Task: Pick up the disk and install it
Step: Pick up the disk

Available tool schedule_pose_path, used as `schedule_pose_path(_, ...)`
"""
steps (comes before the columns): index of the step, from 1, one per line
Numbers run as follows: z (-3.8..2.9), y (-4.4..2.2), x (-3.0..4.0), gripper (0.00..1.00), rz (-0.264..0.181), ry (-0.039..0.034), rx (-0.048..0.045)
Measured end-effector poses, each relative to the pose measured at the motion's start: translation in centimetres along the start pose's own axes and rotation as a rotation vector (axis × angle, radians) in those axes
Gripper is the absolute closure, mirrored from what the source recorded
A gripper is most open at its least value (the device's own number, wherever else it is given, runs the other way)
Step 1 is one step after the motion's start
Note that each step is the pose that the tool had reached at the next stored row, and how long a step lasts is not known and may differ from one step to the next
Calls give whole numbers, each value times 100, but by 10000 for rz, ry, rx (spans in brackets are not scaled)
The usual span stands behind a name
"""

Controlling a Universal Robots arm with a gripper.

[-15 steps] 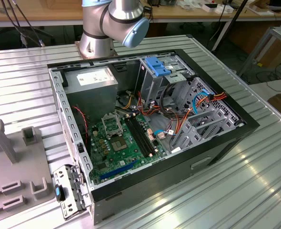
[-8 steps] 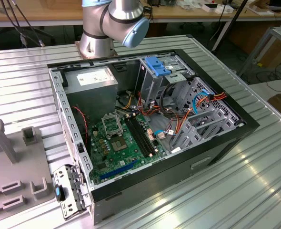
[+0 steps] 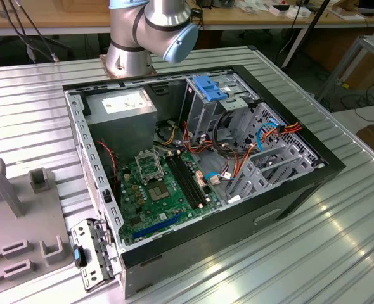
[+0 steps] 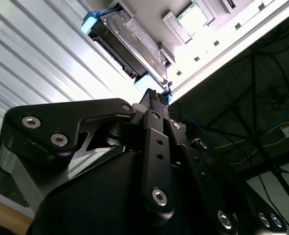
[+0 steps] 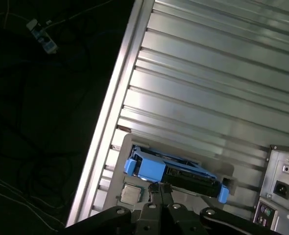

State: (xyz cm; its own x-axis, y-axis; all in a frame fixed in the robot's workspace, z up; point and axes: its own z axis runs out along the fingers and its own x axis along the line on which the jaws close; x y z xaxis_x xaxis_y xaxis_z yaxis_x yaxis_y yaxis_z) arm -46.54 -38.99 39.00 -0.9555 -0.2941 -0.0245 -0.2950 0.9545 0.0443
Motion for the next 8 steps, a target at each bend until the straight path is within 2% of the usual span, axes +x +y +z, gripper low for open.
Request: schedule_pose_path(8,0,1,4,89,-931,42,-23)
